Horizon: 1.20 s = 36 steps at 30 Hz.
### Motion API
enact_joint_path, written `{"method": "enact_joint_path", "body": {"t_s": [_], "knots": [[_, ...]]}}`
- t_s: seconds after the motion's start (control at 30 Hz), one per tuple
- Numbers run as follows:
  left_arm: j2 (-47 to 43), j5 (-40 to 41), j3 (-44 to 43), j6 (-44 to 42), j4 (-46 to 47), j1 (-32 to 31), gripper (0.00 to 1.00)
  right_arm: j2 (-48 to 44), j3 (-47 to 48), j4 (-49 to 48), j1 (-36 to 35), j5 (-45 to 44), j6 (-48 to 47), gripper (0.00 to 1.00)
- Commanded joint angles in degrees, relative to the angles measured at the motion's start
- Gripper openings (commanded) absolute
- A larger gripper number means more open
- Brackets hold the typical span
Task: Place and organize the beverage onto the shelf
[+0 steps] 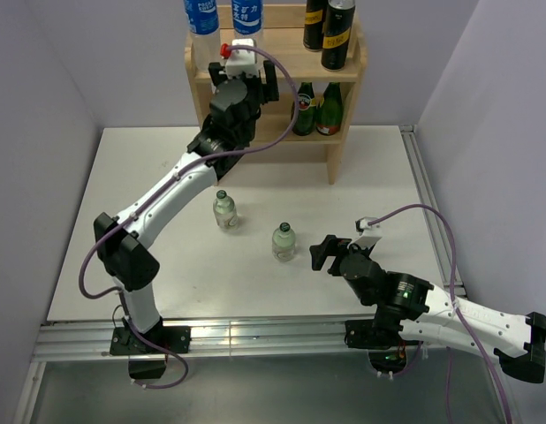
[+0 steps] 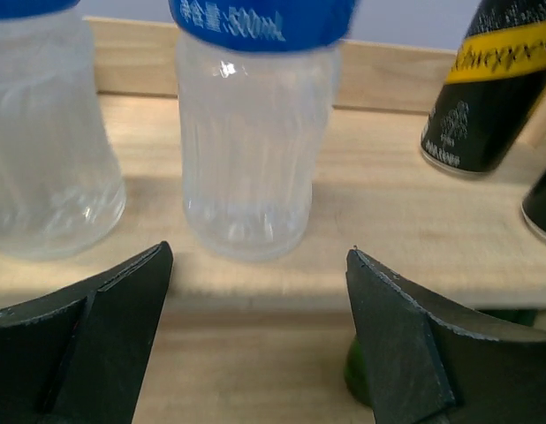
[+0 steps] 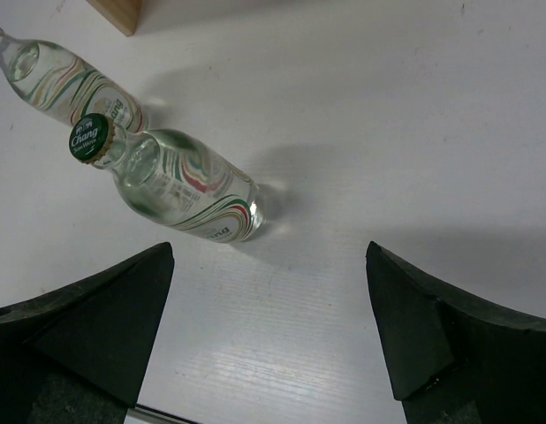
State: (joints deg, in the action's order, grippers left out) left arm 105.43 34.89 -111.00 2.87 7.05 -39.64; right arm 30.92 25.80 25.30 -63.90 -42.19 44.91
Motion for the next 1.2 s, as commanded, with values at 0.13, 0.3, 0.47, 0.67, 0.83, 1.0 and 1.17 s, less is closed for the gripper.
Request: {"method": "enact_joint_path", "body": {"t_s": [0.13,0.3,0.47,0.67,0.83,1.0,1.17], "knots": [[-12.16,9.04,17.29,2.39,-1.95,-4.04,0.86,-0.24,-0.31,-1.66,-0.52,-1.31,0.18,0.96],[-27.27,10.03,38.16,9.68,-3.79,-7.47,0.87,0.46,-0.14,-1.66,-0.61,-1.66,0.10,0.96],[-38.69,15.29,57.18,22.67,-6.87,-16.16,0.90,0.99,0.13,-1.39,-0.70,-1.66,0.36,0.96],[-42.94,17.48,72.58,35.17,-9.41,-20.12,0.91,0.29,-0.05,-1.48,-0.70,-1.22,0.27,0.96],[-38.99,18.98,76.81,38.79,-7.59,-20.30,0.93,1.33,0.21,-1.39,-0.70,-1.40,0.36,0.96],[-30.21,13.91,77.95,35.01,4.09,-16.80,0.91,2.04,0.56,-1.04,-0.79,-1.31,0.36,0.96],[-21.94,9.93,77.95,30.18,14.03,-10.73,0.89,1.34,0.30,-1.22,-0.88,-0.96,0.27,0.96]]}}
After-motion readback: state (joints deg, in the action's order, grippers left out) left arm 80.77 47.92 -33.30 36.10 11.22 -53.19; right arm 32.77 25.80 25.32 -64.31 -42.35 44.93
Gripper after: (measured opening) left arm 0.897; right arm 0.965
